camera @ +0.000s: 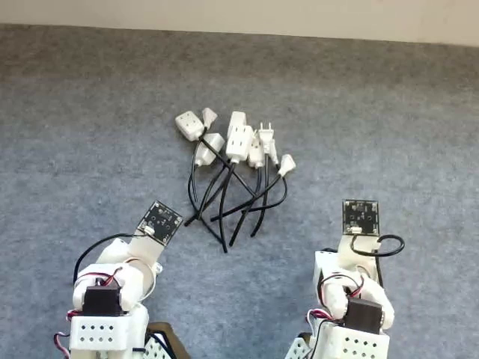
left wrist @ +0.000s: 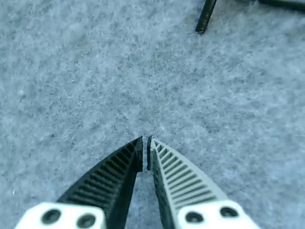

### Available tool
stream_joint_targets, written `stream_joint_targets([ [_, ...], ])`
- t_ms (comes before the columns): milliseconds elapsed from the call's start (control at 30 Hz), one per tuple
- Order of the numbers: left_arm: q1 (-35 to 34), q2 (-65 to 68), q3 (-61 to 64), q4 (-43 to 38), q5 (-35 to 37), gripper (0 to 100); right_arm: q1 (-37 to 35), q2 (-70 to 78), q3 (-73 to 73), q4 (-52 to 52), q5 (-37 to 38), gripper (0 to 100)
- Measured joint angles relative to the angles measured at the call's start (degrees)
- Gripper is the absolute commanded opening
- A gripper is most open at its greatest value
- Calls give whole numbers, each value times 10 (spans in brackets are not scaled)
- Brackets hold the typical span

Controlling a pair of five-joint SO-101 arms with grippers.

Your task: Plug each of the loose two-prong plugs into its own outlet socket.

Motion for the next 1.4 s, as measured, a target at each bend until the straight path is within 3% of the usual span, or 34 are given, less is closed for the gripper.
stream_joint_targets([
  [567,15,0,0,0,0,47,0,0,0,0,0,6],
  [800,15,0,-1,-67,0,46,0,0,0,-3,2,9],
  [967,-11,1,-34,-46,0,49,0,0,0,-18,116,9],
  [1100,-47,2,-114,-46,0,49,-3,0,0,-49,208,9],
  [1400,-55,70,-369,62,0,49,-3,0,0,-99,194,9],
])
